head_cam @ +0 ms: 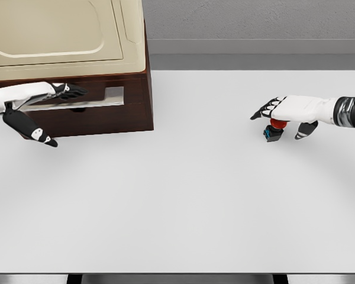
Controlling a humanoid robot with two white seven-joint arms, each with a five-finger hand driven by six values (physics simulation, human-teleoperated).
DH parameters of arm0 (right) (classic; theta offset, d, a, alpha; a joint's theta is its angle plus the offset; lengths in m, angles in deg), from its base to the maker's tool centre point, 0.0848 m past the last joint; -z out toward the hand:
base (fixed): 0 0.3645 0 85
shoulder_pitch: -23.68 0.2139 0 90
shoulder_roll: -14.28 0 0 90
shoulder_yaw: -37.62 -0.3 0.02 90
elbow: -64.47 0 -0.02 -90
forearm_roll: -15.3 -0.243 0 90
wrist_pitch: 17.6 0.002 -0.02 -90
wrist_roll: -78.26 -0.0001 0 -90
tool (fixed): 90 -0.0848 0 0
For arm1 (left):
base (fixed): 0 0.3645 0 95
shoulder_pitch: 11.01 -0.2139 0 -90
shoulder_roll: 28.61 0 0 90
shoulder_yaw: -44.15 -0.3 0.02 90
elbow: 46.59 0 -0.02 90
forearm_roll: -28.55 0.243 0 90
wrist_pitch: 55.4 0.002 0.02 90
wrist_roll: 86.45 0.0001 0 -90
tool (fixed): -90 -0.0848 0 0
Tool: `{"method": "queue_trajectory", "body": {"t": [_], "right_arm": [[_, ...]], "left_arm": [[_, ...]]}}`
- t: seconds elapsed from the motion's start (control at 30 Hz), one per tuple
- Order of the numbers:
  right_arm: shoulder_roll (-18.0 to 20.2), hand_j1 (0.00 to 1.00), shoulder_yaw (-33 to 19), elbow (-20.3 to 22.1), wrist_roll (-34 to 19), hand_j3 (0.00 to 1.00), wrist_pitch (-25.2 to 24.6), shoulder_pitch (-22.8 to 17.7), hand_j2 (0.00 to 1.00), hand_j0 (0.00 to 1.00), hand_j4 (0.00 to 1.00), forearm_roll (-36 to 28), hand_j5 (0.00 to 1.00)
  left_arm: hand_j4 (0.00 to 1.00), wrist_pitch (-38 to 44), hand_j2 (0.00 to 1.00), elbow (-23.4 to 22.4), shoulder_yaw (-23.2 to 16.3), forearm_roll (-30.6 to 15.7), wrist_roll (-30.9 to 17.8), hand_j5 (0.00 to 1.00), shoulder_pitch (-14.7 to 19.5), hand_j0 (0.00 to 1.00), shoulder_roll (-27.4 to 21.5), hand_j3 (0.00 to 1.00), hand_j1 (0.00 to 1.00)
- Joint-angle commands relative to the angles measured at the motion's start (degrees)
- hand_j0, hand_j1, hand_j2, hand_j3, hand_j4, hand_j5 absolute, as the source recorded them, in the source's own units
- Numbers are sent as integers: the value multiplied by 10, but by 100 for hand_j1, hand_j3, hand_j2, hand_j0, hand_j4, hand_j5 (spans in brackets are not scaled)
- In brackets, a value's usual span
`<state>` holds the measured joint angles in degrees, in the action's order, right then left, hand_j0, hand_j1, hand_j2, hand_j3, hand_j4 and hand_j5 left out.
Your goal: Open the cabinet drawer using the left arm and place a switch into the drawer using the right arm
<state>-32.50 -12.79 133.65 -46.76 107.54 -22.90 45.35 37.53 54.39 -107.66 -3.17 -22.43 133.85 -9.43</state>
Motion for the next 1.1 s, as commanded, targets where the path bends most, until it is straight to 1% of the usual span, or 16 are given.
{"method": "queue_trajectory", "body": {"t": [0.0, 0.13, 0.33, 0.4, 0.47, 0.57, 0.73, 0.83, 0.93, 1.0, 1.07], "right_arm": [[1, 100, 0, 1, 0, 100, -1, 0, 100, 100, 100, -3, 100], [1, 100, 0, 1, 0, 100, -1, 0, 100, 100, 100, -3, 100], [1, 100, 0, 2, 0, 100, -1, 0, 100, 100, 100, -3, 100], [1, 100, 0, 2, 0, 100, -1, 0, 100, 100, 100, -3, 100], [1, 100, 0, 2, 0, 100, -1, 0, 100, 100, 100, -3, 100], [2, 100, 0, 3, 0, 100, -1, 0, 100, 100, 100, -3, 100], [2, 100, 0, 3, 0, 100, -1, 0, 100, 100, 100, -3, 100], [2, 100, 0, 3, 0, 100, -1, 0, 100, 100, 100, -3, 100], [2, 100, 0, 3, 0, 100, -1, 0, 100, 100, 100, -2, 100], [2, 100, 0, 4, 0, 100, -1, 0, 100, 100, 100, -3, 100], [2, 100, 0, 3, 0, 100, -1, 0, 100, 100, 100, -3, 100]], "left_arm": [[100, 2, 100, 0, -1, 2, 1, 100, 0, 100, -2, 100, 100], [100, -2, 100, 0, -5, 3, 1, 100, -7, 100, -3, 100, 100], [100, -11, 100, 1, -10, 3, -1, 100, -7, 100, -10, 100, 100], [100, -44, 100, 1, -18, 2, -2, 100, -7, 100, -27, 100, 100], [100, -49, 100, 1, -19, 2, -4, 100, -8, 100, -32, 100, 100], [100, -78, 100, 1, -27, 2, -6, 100, -8, 100, -49, 100, 100], [100, -92, 100, 1, -30, 1, -6, 100, -8, 100, -52, 100, 100], [100, -108, 100, 1, -30, 1, -15, 100, -8, 100, -66, 100, 100], [100, -118, 100, 1, -31, 0, -32, 100, -8, 100, -68, 100, 100], [100, -129, 100, 1, -31, -1, -47, 100, -9, 100, -78, 100, 100], [100, -147, 100, 1, -34, -2, -51, 100, -10, 100, -87, 100, 100]]}}
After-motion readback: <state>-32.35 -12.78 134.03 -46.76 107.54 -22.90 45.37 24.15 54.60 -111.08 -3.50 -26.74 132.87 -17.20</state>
